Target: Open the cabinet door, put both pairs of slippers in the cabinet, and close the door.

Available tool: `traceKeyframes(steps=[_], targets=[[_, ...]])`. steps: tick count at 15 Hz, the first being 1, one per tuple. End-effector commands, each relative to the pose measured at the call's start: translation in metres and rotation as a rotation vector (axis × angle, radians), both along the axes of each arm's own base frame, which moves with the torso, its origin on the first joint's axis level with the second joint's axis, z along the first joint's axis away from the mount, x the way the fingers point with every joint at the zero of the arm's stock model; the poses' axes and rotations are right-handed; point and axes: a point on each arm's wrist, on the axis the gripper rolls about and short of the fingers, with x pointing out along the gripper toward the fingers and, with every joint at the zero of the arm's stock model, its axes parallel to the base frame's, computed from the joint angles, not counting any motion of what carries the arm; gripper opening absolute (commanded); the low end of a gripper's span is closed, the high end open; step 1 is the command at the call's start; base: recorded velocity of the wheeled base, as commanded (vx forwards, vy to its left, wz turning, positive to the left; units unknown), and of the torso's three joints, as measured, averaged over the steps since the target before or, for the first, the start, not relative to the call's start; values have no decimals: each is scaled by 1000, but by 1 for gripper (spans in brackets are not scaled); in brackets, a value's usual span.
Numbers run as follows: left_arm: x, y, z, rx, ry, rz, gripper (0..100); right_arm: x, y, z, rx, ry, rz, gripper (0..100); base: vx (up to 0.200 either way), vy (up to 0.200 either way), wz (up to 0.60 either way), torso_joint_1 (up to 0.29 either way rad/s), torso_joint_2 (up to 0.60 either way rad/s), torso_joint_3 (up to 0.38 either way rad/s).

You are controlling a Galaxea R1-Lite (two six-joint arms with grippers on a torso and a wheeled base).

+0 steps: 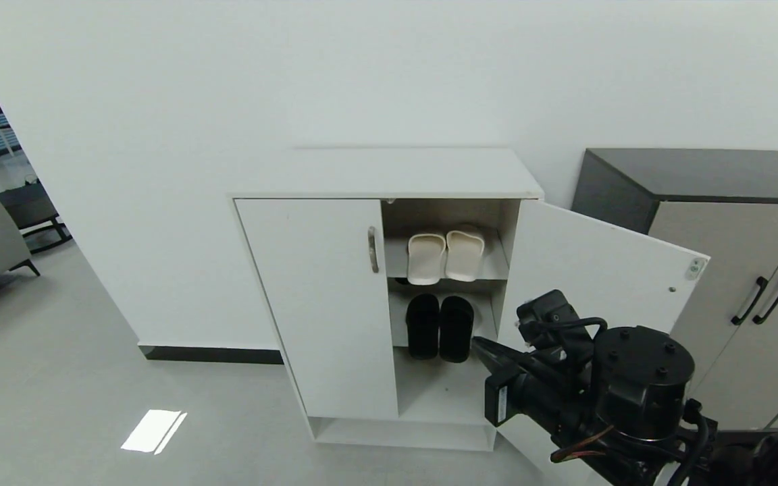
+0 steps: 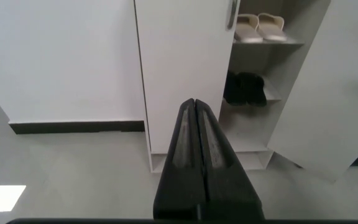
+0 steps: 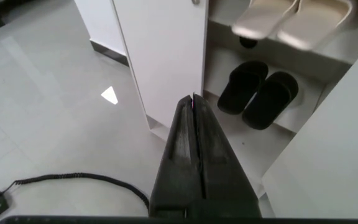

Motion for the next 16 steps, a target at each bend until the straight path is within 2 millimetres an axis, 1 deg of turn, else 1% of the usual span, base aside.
traceKeyframes(steps=[1,9,16], targets=[[0,0,0,-1,-1,0,0,1,1,-4,-9,8,1,0,0,0,0,203,-491,-281],[0,0,0,-1,-1,0,0,4,1,-7,-16,14,-8,0,0,0,0,239,-524,-289],[0,0,0,-1,-1,0,0,5,-2,-8,-19,17,-15,0,0,0,0,274,-581,-312]])
